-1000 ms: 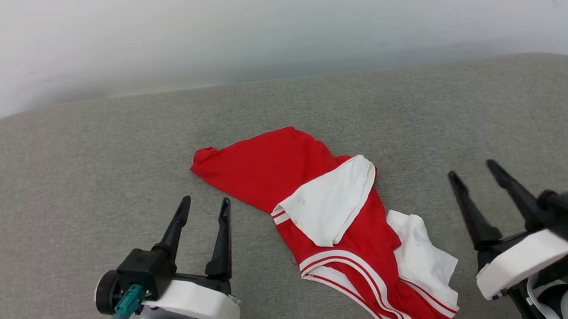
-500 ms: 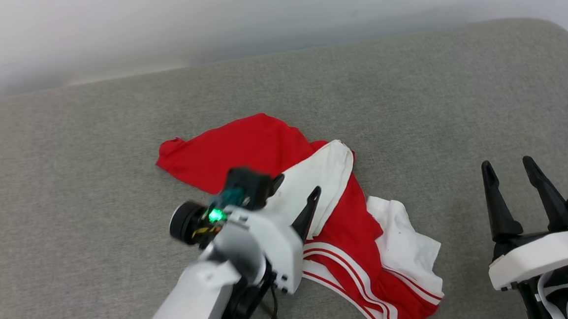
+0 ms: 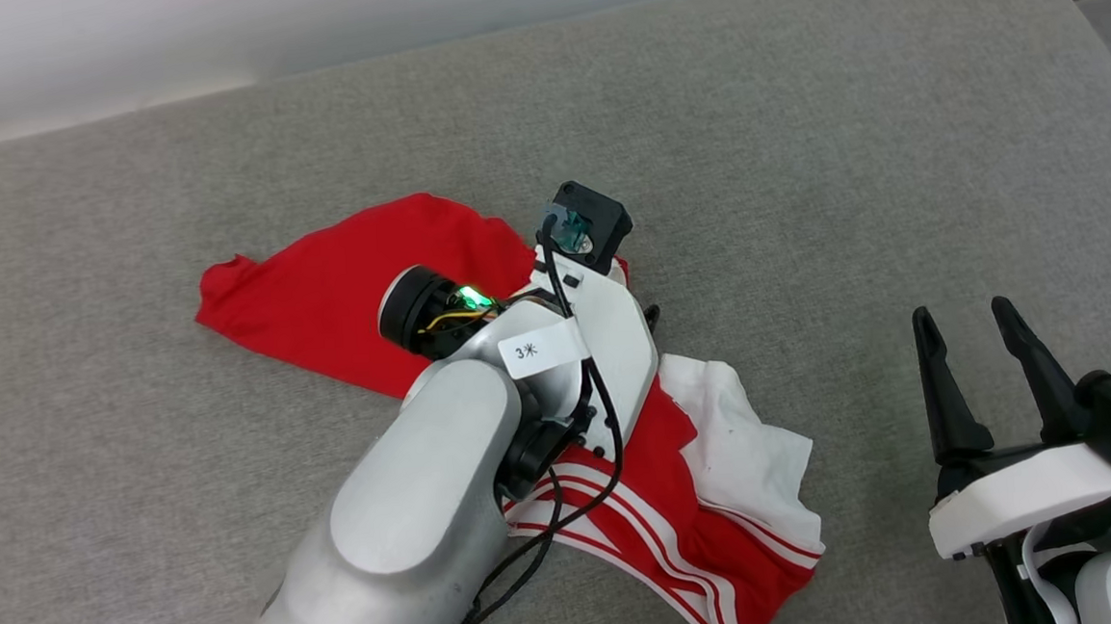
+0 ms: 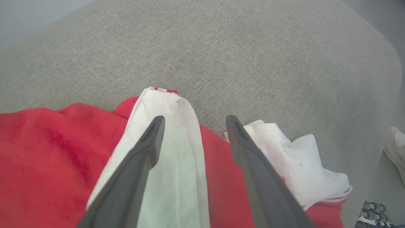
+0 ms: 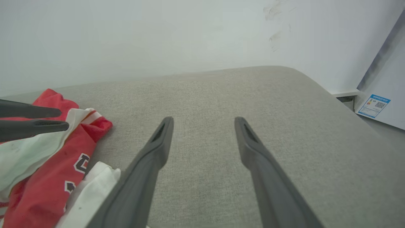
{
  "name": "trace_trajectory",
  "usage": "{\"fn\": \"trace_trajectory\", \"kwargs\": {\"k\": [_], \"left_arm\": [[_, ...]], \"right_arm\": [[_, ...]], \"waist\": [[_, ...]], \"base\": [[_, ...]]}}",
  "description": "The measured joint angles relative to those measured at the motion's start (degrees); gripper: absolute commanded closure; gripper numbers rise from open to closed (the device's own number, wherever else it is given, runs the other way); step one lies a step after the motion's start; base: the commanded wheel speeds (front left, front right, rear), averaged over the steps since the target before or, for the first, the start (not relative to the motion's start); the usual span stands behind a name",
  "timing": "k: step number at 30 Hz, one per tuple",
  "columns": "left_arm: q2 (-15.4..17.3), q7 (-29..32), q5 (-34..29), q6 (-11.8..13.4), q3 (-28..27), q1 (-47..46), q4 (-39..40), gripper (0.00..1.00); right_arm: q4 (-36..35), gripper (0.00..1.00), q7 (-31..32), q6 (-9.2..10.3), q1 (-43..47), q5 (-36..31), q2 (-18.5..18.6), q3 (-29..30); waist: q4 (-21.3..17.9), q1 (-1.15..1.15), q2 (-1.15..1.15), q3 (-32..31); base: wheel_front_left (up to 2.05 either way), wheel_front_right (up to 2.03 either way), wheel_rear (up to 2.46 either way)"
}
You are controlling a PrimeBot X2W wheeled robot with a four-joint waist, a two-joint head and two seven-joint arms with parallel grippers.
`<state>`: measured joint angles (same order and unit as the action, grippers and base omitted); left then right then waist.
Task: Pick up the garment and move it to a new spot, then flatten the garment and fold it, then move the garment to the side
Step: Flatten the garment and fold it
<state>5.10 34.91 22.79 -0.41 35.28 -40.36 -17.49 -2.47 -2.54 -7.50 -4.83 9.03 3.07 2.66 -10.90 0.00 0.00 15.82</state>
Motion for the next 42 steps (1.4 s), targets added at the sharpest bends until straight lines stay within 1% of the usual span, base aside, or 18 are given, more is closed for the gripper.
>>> {"fn": "trace_trajectory", "kwargs": {"k": [6, 10, 11, 12, 15, 21, 26, 29, 32, 35, 39, 42], "left_arm": [[-0.51, -1.96, -1.67, 1.01, 1.12, -2.8, -5.78, 0.0], [-0.69, -2.86, -2.03, 0.9, 1.83, -3.54, -8.61, 0.0], [-0.75, -2.91, -2.0, 0.82, 2.01, -3.57, -9.18, 0.38], [-0.83, -3.01, -1.71, 0.48, 2.05, -3.6, -9.72, 1.0], [-1.14, -4.16, -1.29, -0.34, 2.77, -3.72, -10.38, 1.0], [-1.27, -9.2, -0.1, -0.04, 1.71, -3.37, -10.1, 1.0], [0.47, -12.52, 1.31, 0.0, 0.48, 0.4, -4.57, 1.0], [3.42, -13.38, 2.32, 0.47, -0.76, 4.28, 0.66, 1.0], [7.66, -13.27, 3.31, 1.64, -2.46, 9.79, 6.77, 1.0], [12.03, -12.34, 4.65, 3.71, -5.19, 15.53, 13.67, 1.0], [16.74, -10.88, 6.93, 7.32, -9.58, 23.06, 21.46, 1.0], [19.18, -10.23, 8.81, 9.75, -12.8, 27.9, 25.6, 1.0]], "right_arm": [[1.83, 0.0, -0.77, 0.0, -0.93, 1.26, -0.03, -0.56], [2.72, 0.0, -1.33, 0.0, -1.0, 1.64, -0.05, -0.96], [2.91, 0.0, -1.49, 0.0, -1.06, 1.72, -0.05, -0.96], [3.09, 0.0, -1.53, 0.0, -1.1, 1.87, -0.05, -0.94], [3.44, 0.0, -1.54, 0.0, -1.1, 1.82, -0.07, -1.2], [3.49, 0.0, -1.2, 0.0, -1.1, 1.09, -0.09, -1.76], [3.16, 0.0, -0.36, 0.0, -0.55, 0.16, -0.08, -1.27], [2.91, 0.0, 0.23, 0.0, 0.37, -0.25, -0.1, -1.46], [2.52, 0.0, 0.94, 0.0, 0.82, -0.29, -0.07, -1.71], [2.27, 0.0, 1.58, 0.0, 1.7, -0.43, -0.12, -2.42], [1.75, 0.0, 2.07, 0.0, 2.5, -0.41, -0.1, -3.11], [1.52, 0.0, 2.27, 0.0, 2.61, -0.43, -0.12, -3.87]], "waist": [[-1.36, 0.0, 0.0, 1.67], [-1.49, 0.0, 0.0, 2.16], [-1.39, 0.0, 0.0, 2.21], [-1.25, 0.0, 0.0, 2.23], [-0.48, 0.0, 0.0, 2.15], [1.6, 0.0, 0.0, 1.13], [4.05, 0.0, 0.0, -0.65], [5.69, 0.0, 0.0, -2.26], [7.67, 0.0, 0.0, -3.78], [9.59, -0.01, 0.0, -5.32], [12.2, -0.01, 0.0, -6.54], [13.66, -0.01, 0.0, -6.94]], "base": [[0.0, 0.0, 0.0], [0.0, 0.0, 0.0], [0.0, 0.0, 0.0], [0.0, 0.0, 0.0], [0.0, 0.0, 0.0], [0.0, 0.0, 0.0], [0.0, 0.0, 0.0], [0.0, 0.0, 0.0], [0.0, 0.0, 0.0], [0.0, 0.0, 0.0], [0.0, 0.0, 0.0], [0.0, 0.0, 0.0]]}}
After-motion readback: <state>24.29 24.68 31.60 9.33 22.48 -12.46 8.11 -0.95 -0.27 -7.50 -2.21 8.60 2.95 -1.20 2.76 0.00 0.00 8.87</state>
